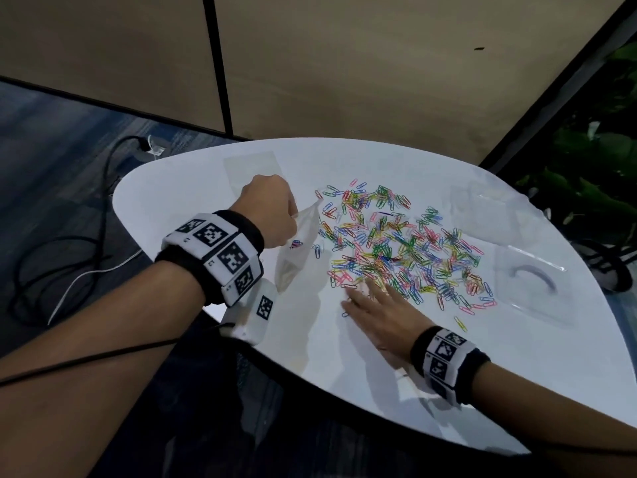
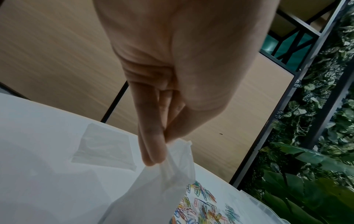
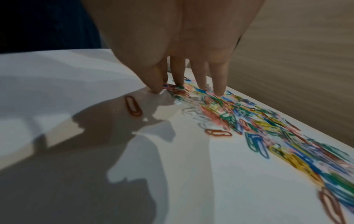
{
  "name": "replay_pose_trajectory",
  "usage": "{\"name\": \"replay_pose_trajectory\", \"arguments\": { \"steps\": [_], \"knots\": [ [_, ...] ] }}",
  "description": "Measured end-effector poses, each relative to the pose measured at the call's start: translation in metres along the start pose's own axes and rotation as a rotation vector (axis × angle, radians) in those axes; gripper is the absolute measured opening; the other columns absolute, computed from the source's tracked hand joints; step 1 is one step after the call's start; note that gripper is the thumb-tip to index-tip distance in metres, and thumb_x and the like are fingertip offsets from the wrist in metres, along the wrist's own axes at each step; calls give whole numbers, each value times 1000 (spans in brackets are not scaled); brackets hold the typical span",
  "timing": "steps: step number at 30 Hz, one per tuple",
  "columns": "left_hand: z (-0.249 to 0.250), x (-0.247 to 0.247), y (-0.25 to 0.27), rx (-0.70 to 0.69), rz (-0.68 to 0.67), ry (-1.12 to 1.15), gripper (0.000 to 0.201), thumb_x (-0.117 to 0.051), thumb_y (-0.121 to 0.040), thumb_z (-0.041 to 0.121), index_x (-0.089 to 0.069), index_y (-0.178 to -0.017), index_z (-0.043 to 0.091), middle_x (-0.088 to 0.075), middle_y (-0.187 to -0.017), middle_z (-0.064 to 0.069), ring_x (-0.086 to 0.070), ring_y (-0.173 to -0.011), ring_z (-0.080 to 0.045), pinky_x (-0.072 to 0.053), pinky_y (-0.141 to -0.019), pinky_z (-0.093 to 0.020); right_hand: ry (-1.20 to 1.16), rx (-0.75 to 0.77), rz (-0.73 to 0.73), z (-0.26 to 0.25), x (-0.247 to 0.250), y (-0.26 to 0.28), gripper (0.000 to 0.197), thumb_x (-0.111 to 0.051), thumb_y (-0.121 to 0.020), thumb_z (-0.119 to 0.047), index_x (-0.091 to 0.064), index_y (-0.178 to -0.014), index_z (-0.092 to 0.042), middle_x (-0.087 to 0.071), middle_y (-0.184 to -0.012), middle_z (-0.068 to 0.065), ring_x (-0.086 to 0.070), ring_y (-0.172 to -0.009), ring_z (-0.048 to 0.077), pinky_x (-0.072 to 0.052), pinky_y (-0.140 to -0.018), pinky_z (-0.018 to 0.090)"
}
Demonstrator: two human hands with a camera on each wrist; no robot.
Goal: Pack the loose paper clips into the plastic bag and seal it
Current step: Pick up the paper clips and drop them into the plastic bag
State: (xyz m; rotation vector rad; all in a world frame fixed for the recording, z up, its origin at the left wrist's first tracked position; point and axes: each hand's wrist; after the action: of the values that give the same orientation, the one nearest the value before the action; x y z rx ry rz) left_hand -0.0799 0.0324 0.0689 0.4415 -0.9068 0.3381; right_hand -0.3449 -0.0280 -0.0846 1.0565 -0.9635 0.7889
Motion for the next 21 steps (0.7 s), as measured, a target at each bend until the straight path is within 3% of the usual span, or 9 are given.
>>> {"name": "replay_pose_trajectory", "arguments": {
  "steps": [3, 5, 8, 11, 13, 16, 19, 21],
  "knots": [
    [5, -4, -2, -20, -11, -24, 25, -58, -84, 1, -77, -98, 10, -70, -83, -8, -74, -84, -27, -62, -84, -36, -100, -68, -15, 11, -16, -8, 76, -78, -67, -19, -42, -133, -17, -41, -141, 8, -51, -119, 33, -60, -68, 41],
    [9, -7, -2, -28, -28, -28, 25, -58, -84, 1, -77, -98, 10, -72, -89, -10, -74, -82, -27, -63, -82, -36, -181, -76, 32, 12, -19, -17, 50, -77, -68, -17, -54, -113, -18, -53, -117, 3, -55, -100, 24, -57, -63, 38],
    [14, -12, -2, -27, -57, -30, 26, -57, -84, 0, -76, -98, 11, -73, -93, -10, -75, -78, -26, -64, -80, -37, -282, -121, 158, 14, -2, -23, 8, -67, -82, -10, -67, -87, -17, -61, -88, 0, -58, -83, 23, -54, -65, 36],
    [18, -17, 0, -31, -82, -49, 28, -57, -83, -1, -76, -100, 11, -70, -85, -8, -75, -79, -26, -63, -80, -36, -555, -337, 205, 24, 23, -26, 11, -64, -90, -14, -72, -83, -16, -69, -83, -1, -61, -76, 17, -53, -76, 27],
    [21, -21, 2, -42, -93, -63, 27, -58, -84, -1, -76, -100, 10, -69, -81, -6, -74, -81, -26, -62, -81, -35, -809, -560, 222, 38, 37, -24, 11, -67, -88, -13, -77, -91, -15, -72, -83, -2, -64, -72, 14, -52, -79, 20],
    [23, -24, 4, -61, -108, -80, 25, -58, -86, 2, -76, -101, 9, -70, -79, -6, -74, -85, -26, -61, -83, -34, -1285, -809, 181, 61, 48, -19, 16, -74, -83, -10, -77, -99, -12, -77, -81, 2, -74, -76, 19, -59, -82, 29],
    [25, -26, 4, -62, -117, -82, 27, -58, -87, 1, -74, -106, 9, -65, -77, -4, -73, -90, -26, -60, -84, -33, -1880, -858, 329, 68, 72, -18, 29, -72, -80, 4, -68, -109, 3, -73, -102, 22, -73, -89, 28, -58, -88, 37],
    [27, -27, 4, -59, -125, -66, 29, -56, -87, 0, -74, -108, 9, -61, -71, 0, -74, -90, -26, -60, -83, -32, -2135, -776, 408, 61, 95, -20, 25, -68, -82, 8, -66, -106, 2, -71, -106, 22, -72, -91, 26, -59, -84, 32]
  ]
}}
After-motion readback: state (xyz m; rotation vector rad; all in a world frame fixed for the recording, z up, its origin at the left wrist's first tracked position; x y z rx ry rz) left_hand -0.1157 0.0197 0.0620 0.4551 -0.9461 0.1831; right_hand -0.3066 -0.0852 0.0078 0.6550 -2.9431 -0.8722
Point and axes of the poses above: each hand's wrist, its own y-axis away from the middle knuckle, its own x-axis out of the back of the hand, z = x × y
